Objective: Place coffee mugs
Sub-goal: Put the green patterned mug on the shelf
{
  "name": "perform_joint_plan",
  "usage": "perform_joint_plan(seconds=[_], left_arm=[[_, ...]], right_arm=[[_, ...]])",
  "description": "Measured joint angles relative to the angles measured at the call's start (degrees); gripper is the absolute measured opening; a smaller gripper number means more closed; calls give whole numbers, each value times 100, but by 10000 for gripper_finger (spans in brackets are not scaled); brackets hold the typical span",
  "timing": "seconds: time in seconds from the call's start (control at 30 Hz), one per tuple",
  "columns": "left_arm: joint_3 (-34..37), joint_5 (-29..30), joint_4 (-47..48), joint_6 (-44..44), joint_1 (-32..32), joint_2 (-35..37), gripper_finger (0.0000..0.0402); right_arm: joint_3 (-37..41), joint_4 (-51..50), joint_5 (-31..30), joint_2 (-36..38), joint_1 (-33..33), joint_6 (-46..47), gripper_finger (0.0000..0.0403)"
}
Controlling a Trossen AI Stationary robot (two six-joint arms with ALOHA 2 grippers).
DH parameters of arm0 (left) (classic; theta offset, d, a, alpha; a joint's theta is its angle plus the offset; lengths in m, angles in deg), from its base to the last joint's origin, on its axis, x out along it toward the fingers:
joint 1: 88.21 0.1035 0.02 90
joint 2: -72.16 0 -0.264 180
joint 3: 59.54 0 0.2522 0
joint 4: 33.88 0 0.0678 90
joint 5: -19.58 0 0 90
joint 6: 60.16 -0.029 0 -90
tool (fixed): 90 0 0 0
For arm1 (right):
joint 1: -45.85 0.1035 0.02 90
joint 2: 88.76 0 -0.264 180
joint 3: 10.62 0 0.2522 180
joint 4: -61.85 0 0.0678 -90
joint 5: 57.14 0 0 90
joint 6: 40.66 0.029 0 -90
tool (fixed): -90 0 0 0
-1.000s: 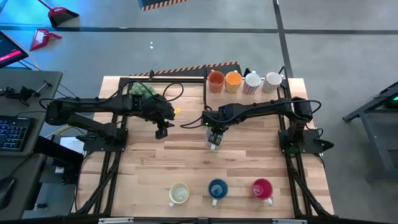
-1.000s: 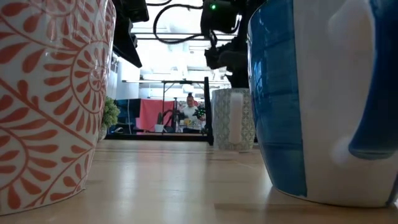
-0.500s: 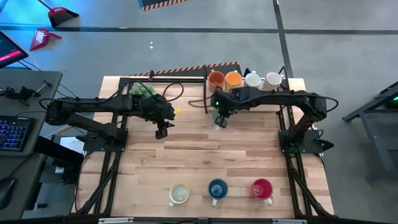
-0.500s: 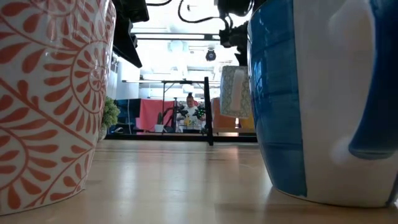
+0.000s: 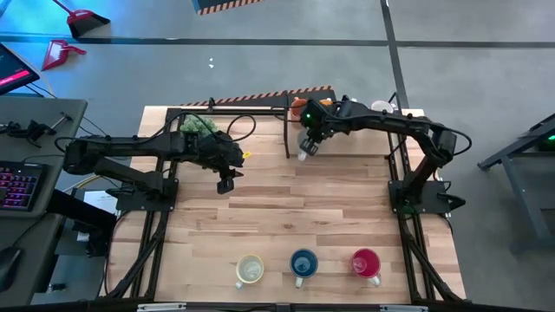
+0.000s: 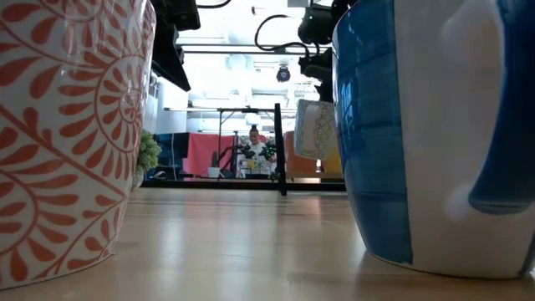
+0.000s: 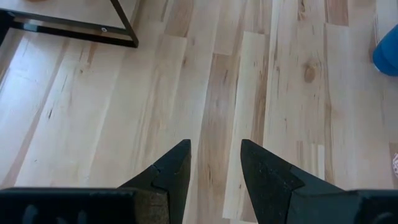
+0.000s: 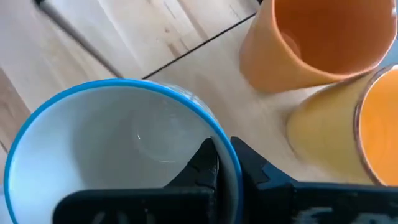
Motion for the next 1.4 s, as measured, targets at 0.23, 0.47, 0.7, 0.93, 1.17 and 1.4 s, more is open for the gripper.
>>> perform_joint_plan(seconds=[0.23,0.47,0.7,0.93,1.17,1.4], left_arm=[[0,0,-1,2,0,-2,131],[0,-2,2,1,0,-1,131],[0,-4,3,2,0,0,131],[0,-4,2,0,-2,-2,131],[0,-7,7,95,-2,-2,131],[0,-7,7,96,-2,-2,131]], right_arm=[[-2,281,18,-166,-31,-60,0],[-2,307,-230,-303,-74,-195,0],[-2,420,-218,-415,-151,-199,0],[-2,438,-64,-433,-252,-193,0],[-2,446,75,-442,-367,-145,4],[-2,607,73,-444,-403,-86,34]])
